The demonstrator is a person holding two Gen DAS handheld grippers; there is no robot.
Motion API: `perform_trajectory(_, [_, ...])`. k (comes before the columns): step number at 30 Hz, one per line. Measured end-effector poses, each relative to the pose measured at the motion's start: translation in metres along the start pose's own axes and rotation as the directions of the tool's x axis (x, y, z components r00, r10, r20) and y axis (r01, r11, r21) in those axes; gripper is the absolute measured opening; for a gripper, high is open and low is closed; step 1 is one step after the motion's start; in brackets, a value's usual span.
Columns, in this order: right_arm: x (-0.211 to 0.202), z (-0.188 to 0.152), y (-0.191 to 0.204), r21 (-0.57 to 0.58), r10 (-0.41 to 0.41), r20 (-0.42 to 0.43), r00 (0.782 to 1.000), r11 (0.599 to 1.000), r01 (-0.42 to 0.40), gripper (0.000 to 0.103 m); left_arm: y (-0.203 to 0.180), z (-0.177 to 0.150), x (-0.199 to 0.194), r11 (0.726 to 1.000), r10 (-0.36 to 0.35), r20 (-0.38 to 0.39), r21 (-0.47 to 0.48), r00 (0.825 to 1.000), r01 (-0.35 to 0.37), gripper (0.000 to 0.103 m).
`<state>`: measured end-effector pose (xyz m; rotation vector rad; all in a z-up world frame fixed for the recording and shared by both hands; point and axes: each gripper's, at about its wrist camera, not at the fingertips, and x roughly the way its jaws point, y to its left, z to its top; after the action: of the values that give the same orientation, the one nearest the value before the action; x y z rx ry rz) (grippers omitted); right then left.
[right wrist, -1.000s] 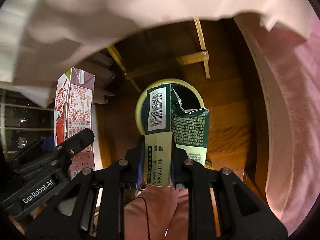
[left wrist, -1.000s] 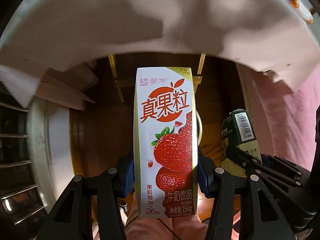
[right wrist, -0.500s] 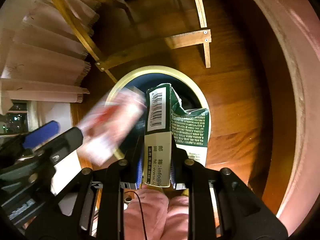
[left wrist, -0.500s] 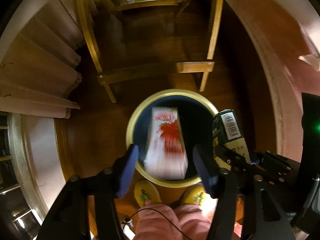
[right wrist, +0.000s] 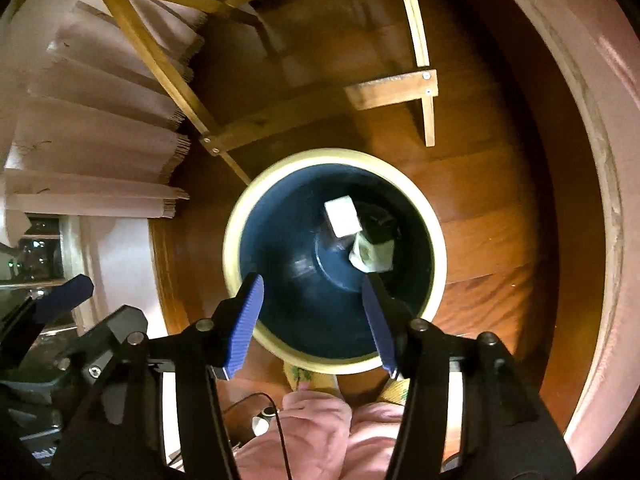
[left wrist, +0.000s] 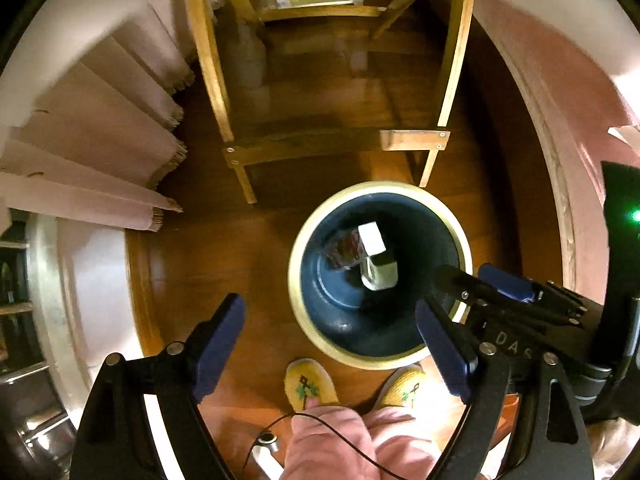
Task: Collect trash
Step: 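Raise both open tools back toward the table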
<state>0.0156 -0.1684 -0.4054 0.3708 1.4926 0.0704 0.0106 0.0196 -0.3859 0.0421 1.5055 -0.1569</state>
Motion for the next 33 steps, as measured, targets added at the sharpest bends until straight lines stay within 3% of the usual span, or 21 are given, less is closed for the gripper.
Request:
perform_trajectory(8, [-0.081,-0.013,0.026,0.005,0.007,0.037,0.999,1.0,-0.007,0.049,-0.002,-0.009,-0.101,0.998,0.013,0.054,0.061,0.998,-0.016,0.088])
perform_trajectory(20, [-0.242,-0.048,0.057,0.024,-0.002,0.114,0.993,1.0,-0.001,0.049,0.008,0.001,-0.277,0.999,-0.03,0.166,0.049,0.986,0.022,0.088])
perform_trajectory(28, [-0.331,-0.051,0.078,0.066,-0.03,0.219,0.975,0.998,0.015,0.049,0.006,0.012,-0.385,0.992,-0.087,0.272,0.113,0.958,0.058,0.088])
perform_trajectory(33, [-0.379,-0.042,0.095,0.074,-0.056,0.315,0.947,0.997,0.034,0.049,0.001,0.023,-0.437,0.985,-0.116,0.346,0.159,0.931,0.064,0.088])
